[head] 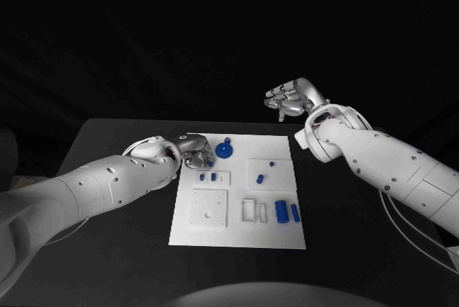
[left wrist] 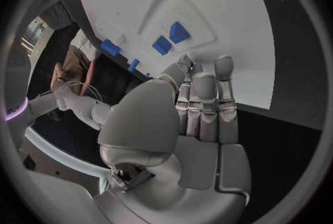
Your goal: Assemble the parts on the task board
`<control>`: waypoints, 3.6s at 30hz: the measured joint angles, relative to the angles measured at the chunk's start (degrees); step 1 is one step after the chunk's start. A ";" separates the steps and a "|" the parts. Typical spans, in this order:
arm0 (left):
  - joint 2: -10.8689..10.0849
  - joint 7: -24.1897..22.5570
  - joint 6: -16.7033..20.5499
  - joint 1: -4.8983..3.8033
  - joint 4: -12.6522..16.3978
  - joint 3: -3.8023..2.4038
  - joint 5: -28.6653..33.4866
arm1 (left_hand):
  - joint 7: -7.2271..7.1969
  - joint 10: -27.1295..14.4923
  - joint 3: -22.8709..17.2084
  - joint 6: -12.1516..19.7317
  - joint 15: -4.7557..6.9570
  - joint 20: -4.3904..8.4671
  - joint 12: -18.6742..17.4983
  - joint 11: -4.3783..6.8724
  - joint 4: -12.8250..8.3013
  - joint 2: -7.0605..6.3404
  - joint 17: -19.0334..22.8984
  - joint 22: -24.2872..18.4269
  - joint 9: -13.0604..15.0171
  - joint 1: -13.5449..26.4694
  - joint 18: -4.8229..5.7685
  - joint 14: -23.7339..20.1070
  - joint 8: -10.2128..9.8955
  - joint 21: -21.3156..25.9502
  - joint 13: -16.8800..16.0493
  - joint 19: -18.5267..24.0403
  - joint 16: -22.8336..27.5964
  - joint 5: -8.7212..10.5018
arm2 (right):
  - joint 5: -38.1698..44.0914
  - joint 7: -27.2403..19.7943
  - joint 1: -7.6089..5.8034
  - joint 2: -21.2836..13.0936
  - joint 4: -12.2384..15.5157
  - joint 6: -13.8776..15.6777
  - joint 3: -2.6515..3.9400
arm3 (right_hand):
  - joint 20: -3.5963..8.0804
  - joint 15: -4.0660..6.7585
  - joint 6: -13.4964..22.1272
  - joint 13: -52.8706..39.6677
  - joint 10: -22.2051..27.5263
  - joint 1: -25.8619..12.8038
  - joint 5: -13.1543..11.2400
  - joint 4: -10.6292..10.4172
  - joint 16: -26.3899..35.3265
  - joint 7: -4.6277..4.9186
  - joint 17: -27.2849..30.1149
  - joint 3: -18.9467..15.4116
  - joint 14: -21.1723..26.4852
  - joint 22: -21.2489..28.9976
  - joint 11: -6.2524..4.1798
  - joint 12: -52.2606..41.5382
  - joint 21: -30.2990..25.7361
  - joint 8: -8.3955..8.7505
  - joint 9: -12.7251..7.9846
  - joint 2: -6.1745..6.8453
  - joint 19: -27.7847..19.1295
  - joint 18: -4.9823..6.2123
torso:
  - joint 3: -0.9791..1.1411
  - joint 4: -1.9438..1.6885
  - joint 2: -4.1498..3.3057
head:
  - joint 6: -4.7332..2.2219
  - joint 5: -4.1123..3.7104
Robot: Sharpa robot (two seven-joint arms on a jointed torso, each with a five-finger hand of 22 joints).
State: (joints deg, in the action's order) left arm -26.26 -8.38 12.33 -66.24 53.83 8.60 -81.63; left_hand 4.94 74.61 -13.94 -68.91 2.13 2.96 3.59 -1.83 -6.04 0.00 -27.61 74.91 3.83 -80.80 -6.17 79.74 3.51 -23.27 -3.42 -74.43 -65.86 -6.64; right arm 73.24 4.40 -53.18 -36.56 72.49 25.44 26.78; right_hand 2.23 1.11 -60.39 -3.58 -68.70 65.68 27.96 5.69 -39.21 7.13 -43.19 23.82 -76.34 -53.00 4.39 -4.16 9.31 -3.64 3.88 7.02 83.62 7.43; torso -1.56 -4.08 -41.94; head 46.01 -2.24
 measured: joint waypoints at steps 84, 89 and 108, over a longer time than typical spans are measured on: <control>-14.78 -9.41 9.38 -2.79 16.99 -4.63 67.82 | 2.52 -9.94 13.57 8.53 -9.41 -9.72 0.16 -5.03 1.92 0.60 23.78 -55.58 -0.12 0.75 2.16 -14.57 0.27 19.74 0.03 17.61 62.14 2.26 | 33.36 8.78 3.67 -2.62 1.16 -12.72 -8.90 | 0.84 0.22 -3.81 0.12 -0.91 4.90 -23.08 3.38 -3.93 -0.90 -2.29 10.18 -6.18 -5.52 -0.30 0.45 8.12 0.00 -0.05 5.66 0.42 0.58 | -0.43 -1.22 1.04 | -2.07 -2.22; -15.16 -10.26 8.76 -2.86 17.74 -4.66 69.12 | 2.53 -9.94 13.97 8.53 -9.41 -9.44 0.16 -5.03 1.51 0.94 23.78 -60.96 -0.12 0.77 2.16 -14.57 0.27 19.51 0.03 16.15 62.14 2.26 | 34.13 9.27 3.93 -2.56 1.30 -12.78 -9.45 | 0.84 0.19 -3.81 0.12 -0.71 4.67 -23.08 3.39 -3.93 -0.90 -2.29 10.18 -6.21 -5.20 -0.50 0.45 8.53 0.00 -0.05 5.89 0.42 0.55 | -0.42 -1.20 1.01 | -1.87 -2.01; -15.54 -11.57 7.93 -2.96 18.37 -4.68 70.70 | 2.53 -9.94 14.29 8.53 -9.18 -9.31 0.16 -5.03 1.20 1.24 23.77 -68.17 -0.12 1.06 2.17 -14.33 0.27 18.85 0.03 14.41 62.14 2.26 | 35.80 10.20 5.43 -1.70 0.05 -13.31 -10.96 | 0.83 0.38 -4.11 0.12 -0.71 4.90 -22.63 3.63 -3.93 -0.81 -2.29 12.68 -6.43 -4.55 -0.51 0.45 9.70 0.00 -0.05 6.11 0.42 0.46 | -0.23 -1.11 0.96 | -0.75 -1.86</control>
State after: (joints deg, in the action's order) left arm -41.80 -19.95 20.27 -69.20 72.20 3.93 -10.93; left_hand 7.46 64.67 0.34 -60.38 -7.04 -6.34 3.75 -6.86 -4.85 1.24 -3.84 6.73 3.70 -79.74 -4.00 65.41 3.78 -4.42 -3.40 -60.01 -3.72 -4.38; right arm 109.04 14.60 -47.75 -38.26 72.55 12.13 15.82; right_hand 3.06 1.48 -64.50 -3.46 -69.41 70.58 5.33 9.32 -43.14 6.32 -45.48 36.50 -82.77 -57.55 3.89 -3.72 19.00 -3.64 3.83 13.13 84.04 7.89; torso -1.79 -5.19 -40.98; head 45.25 -4.09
